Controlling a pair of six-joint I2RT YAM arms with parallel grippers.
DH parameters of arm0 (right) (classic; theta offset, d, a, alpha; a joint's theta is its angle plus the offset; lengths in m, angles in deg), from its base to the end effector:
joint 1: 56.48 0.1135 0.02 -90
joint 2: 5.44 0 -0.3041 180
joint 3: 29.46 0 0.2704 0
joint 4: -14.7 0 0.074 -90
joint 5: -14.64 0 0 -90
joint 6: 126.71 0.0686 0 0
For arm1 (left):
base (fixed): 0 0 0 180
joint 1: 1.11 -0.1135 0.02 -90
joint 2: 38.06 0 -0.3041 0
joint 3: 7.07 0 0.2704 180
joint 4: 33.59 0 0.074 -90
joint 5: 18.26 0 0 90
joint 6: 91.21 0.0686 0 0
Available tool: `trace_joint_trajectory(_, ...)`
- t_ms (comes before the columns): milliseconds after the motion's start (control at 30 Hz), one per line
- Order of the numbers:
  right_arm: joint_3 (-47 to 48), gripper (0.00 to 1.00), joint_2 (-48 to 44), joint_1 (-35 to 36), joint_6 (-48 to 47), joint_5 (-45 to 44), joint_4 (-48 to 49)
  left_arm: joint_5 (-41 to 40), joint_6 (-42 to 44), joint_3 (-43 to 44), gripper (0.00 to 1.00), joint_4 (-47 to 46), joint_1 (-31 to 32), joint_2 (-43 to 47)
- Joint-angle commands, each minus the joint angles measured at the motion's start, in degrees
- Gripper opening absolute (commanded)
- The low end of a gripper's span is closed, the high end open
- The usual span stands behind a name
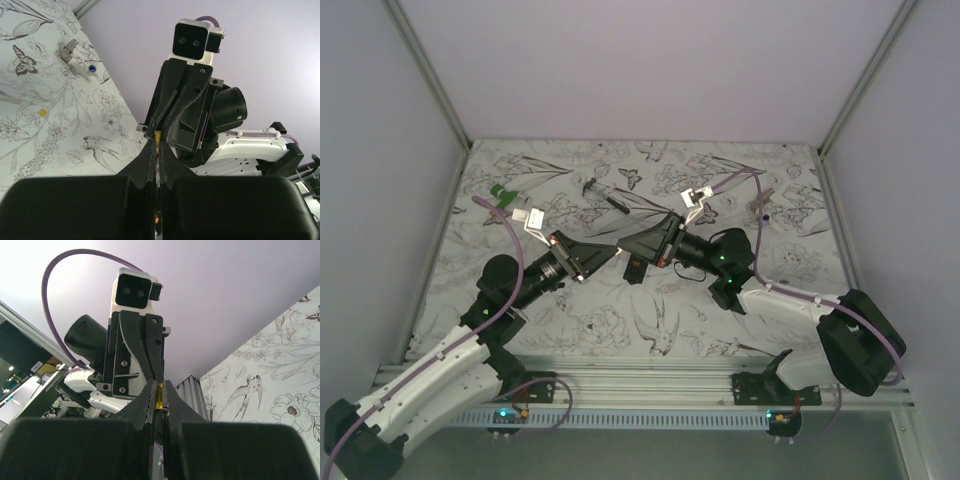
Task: Snap on the fuse box
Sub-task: Pick up the fuse from the center of the board.
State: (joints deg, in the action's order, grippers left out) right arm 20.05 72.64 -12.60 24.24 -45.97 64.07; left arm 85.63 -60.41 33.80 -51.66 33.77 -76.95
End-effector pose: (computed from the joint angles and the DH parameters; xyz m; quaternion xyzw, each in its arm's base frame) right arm 0.2071 0.2459 0.3292 -0.1250 0.5742 0.7188 0.3715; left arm 0.1429 -0.1197 0.3620 -0.0230 0.5771 -0.6425 0.5036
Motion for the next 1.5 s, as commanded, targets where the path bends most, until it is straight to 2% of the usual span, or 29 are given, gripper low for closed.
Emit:
trace_joint_trajectory(0, 2.46, 0.05, 1.98, -0.15, 0.66, 3.78, 1.67, -0.08, 0.93, -0.43, 0.0, -5.6, 0.28, -0.05)
trace_joint_trajectory(100, 3.24, 0.0, 3.04, -0.25, -0.18, 4.62, 1.04, -0.58, 1.37, -0.97, 0.01, -5.63, 0.24, -0.45)
trace_joint_trajectory(300, 5.11, 0.0, 2.68, -2.5, -7.54, 4.75, -8.99, -2.55, 3.46, -3.62, 0.26, -4.33, -0.34, -0.05)
trace_joint_trajectory(500, 11.29, 0.0, 1.65, -3.27, -27.05, 1.1, -34.36, -2.89, 3.81, -5.85, 0.35, 6.59, -6.87, 3.42)
trace_joint_trajectory(633, 14.5, 0.0, 3.62, -3.25, -38.01, -1.2, -43.53, -2.14, 4.67, -6.62, 0.46, 13.29, -11.66, 4.34)
trace_joint_trajectory(767, 16.95, 0.0, 6.31, -3.26, -46.46, -3.34, -49.41, 1.12, 6.02, -5.99, 0.53, 17.32, -15.79, 0.4)
trace_joint_trajectory(1133, 19.51, 0.0, 13.84, -0.32, -62.53, -10.88, -56.12, 6.92, 11.08, 0.5, 0.78, 21.61, -17.82, -19.78)
trace_joint_trajectory(1467, 19.94, 0.0, 18.3, 1.63, -68.19, -14.58, -54.52, 7.74, 13.3, 4.75, 0.99, 23.01, -18.01, -29.69)
